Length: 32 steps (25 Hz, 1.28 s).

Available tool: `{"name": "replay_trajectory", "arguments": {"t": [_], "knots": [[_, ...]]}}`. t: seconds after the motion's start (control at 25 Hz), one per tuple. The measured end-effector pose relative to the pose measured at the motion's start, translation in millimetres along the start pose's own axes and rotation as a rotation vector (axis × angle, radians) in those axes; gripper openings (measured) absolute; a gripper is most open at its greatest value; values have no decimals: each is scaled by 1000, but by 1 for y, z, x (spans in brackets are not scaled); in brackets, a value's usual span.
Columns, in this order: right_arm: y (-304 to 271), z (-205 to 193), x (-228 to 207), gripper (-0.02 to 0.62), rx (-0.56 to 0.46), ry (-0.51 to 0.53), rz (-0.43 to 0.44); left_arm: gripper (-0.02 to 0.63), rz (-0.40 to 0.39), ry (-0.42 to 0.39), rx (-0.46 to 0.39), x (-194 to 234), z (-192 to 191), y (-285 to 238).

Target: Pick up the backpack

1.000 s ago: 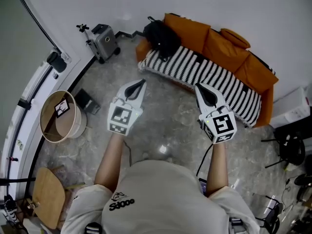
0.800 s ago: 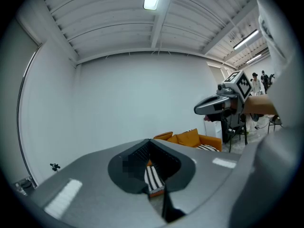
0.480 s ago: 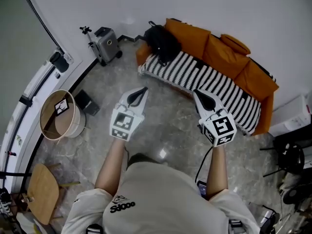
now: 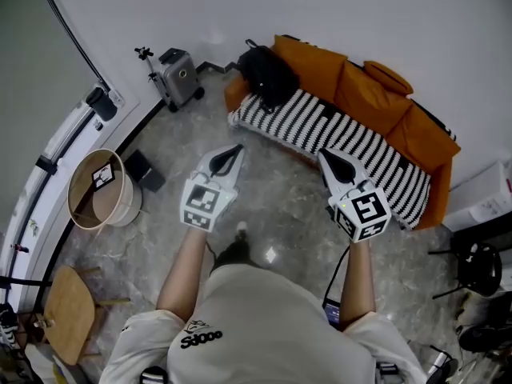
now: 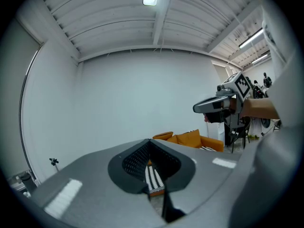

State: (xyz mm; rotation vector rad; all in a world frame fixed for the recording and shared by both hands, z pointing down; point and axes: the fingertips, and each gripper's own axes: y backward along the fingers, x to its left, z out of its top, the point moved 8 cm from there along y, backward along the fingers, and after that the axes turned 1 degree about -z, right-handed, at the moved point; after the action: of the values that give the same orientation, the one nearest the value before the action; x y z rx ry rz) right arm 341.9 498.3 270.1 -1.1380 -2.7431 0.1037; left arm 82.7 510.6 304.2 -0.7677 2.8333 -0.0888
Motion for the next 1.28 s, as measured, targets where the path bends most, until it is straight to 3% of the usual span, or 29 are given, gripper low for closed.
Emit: {"name": "replay_trajectory", "arguments": {"t": [0.44, 0.68, 0.88, 1.28], "knots": [[-66, -13, -37, 3, 18, -40, 29, 9, 2, 13, 2, 49, -17, -58], [-145, -13, -77, 3, -15, -40, 12, 9, 12, 20, 0, 118, -30, -115], [-218, -7, -113, 3, 19, -17, -24, 10, 17, 12, 10, 180, -32, -166], [-333, -1, -165, 3, 36, -82, 5, 10, 10, 29, 47, 276, -46, -248]]}}
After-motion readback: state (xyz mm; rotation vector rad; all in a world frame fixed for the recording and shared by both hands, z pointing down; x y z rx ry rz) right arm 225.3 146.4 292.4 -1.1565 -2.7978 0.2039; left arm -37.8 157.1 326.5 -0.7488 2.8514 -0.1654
